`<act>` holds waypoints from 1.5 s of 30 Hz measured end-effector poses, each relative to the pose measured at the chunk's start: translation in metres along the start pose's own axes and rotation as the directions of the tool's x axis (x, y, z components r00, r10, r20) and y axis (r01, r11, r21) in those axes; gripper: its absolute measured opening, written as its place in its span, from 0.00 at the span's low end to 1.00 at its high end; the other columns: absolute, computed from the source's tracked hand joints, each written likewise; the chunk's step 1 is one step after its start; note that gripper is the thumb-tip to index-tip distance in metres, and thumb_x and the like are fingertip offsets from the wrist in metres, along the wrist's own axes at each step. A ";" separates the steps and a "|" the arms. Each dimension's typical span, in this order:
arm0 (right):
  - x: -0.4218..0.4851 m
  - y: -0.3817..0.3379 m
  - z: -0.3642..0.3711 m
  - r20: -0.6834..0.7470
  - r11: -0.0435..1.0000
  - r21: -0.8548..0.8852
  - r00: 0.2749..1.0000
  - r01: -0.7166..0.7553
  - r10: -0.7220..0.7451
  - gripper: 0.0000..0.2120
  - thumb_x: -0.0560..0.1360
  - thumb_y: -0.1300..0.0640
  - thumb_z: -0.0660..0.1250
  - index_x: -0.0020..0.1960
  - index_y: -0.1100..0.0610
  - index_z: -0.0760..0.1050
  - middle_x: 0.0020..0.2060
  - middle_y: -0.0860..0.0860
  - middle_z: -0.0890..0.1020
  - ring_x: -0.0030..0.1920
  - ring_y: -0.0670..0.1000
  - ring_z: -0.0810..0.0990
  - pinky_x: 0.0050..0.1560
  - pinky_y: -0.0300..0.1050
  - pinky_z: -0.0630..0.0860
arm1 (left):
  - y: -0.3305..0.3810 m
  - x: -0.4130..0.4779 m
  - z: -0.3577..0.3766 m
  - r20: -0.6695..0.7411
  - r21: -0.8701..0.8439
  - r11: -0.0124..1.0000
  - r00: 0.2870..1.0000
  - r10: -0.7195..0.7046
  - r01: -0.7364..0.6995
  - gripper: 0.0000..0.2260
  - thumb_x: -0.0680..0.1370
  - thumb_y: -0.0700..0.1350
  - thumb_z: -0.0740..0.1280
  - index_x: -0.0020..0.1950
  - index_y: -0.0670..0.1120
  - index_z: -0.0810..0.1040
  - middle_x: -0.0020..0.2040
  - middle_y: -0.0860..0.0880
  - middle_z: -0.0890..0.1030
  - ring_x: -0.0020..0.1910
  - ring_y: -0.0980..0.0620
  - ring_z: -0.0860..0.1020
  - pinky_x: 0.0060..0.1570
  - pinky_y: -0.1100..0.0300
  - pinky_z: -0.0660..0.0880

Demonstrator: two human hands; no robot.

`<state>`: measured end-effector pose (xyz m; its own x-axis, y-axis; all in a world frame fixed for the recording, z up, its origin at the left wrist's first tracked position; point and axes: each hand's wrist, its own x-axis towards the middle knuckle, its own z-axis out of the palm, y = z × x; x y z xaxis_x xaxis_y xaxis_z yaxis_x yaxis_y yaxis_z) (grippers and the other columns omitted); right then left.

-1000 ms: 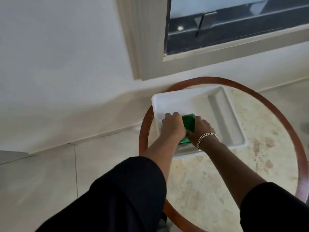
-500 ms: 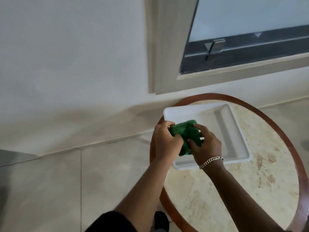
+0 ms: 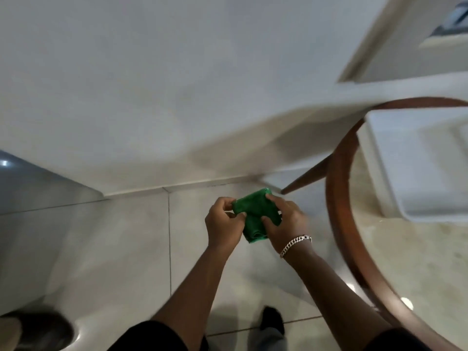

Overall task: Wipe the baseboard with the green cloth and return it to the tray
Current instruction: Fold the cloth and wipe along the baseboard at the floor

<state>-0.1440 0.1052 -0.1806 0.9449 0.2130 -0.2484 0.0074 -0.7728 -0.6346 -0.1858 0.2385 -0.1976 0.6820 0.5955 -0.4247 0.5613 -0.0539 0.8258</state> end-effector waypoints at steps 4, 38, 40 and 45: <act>0.026 0.031 0.094 0.091 0.999 0.024 0.995 -0.043 0.041 0.25 0.71 0.59 0.71 0.66 0.50 0.71 0.53 0.56 0.80 0.52 0.55 0.78 0.55 0.49 0.78 | -0.082 0.055 -0.003 0.016 -0.013 0.993 0.993 -0.118 0.118 0.13 0.68 0.36 0.74 0.47 0.48 0.76 0.44 0.50 0.81 0.42 0.52 0.81 0.45 0.51 0.83; 0.264 0.228 0.394 -0.205 0.852 -0.520 0.961 0.053 -0.184 0.32 0.77 0.43 0.55 0.74 0.61 0.57 0.75 0.56 0.62 0.76 0.57 0.55 0.74 0.67 0.46 | -0.420 0.343 0.042 0.202 0.827 0.392 0.863 0.463 -0.403 0.42 0.75 0.70 0.41 0.79 0.42 0.45 0.81 0.42 0.48 0.80 0.45 0.44 0.77 0.39 0.46; 0.273 0.233 0.382 -0.261 0.859 -0.510 0.960 -0.045 -0.104 0.31 0.77 0.44 0.56 0.73 0.62 0.59 0.74 0.57 0.63 0.75 0.57 0.56 0.74 0.66 0.48 | -0.419 0.344 0.042 0.205 0.830 0.385 0.862 0.463 -0.404 0.42 0.75 0.70 0.41 0.79 0.42 0.45 0.81 0.42 0.47 0.80 0.45 0.44 0.77 0.39 0.46; 0.271 0.190 0.415 -0.297 0.918 -0.389 0.954 -0.081 -0.041 0.33 0.75 0.46 0.59 0.71 0.68 0.62 0.71 0.63 0.67 0.70 0.63 0.64 0.74 0.60 0.54 | -0.419 0.346 0.043 0.201 0.825 0.394 0.862 0.465 -0.405 0.42 0.75 0.70 0.42 0.79 0.42 0.45 0.81 0.41 0.48 0.80 0.44 0.44 0.77 0.39 0.46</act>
<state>-0.0227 0.2638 -0.6722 0.9983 0.0580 0.0063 0.0575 -0.9590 -0.2774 -0.1643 0.4328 -0.7064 0.9432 0.3271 -0.0573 0.3320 -0.9238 0.1906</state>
